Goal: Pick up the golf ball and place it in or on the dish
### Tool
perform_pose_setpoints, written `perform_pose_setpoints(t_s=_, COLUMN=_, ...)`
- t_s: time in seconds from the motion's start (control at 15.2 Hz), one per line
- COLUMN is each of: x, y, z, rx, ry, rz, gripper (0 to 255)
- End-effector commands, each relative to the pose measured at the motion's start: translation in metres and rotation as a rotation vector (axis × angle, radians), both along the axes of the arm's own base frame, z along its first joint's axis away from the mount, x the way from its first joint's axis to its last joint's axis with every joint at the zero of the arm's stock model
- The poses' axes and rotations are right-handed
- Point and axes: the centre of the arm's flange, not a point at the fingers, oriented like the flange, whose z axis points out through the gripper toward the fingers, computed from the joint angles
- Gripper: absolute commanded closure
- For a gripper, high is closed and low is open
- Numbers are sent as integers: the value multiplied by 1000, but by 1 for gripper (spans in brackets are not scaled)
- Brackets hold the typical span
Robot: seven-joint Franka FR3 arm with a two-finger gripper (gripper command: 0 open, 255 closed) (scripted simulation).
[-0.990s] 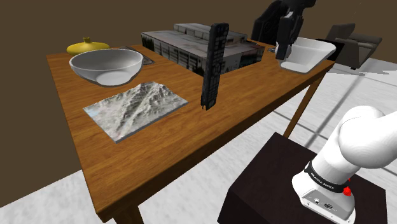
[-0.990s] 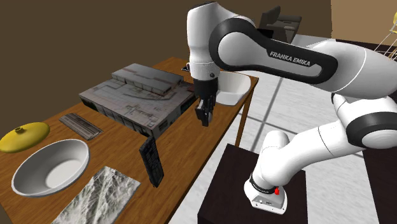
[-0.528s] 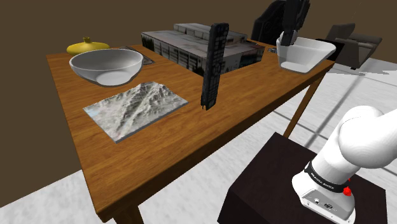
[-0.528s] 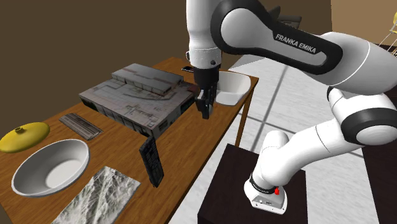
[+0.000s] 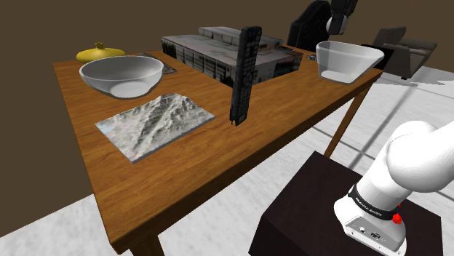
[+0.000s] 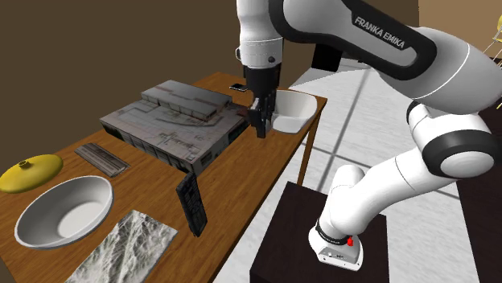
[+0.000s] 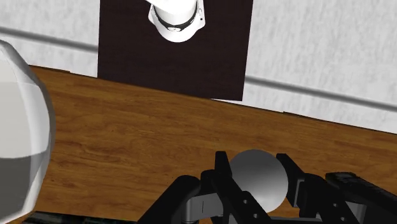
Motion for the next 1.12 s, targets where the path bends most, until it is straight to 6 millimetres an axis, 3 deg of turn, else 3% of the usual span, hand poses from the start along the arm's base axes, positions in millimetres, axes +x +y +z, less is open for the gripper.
perform_pose_setpoints(t_s=0.0, x=1, y=-20, z=1, rx=0, ry=0, rz=0, gripper=255)
perform_pose_setpoints(t_s=1.06, x=11, y=-230, z=-3, rx=0, ry=0, rz=0, gripper=255)
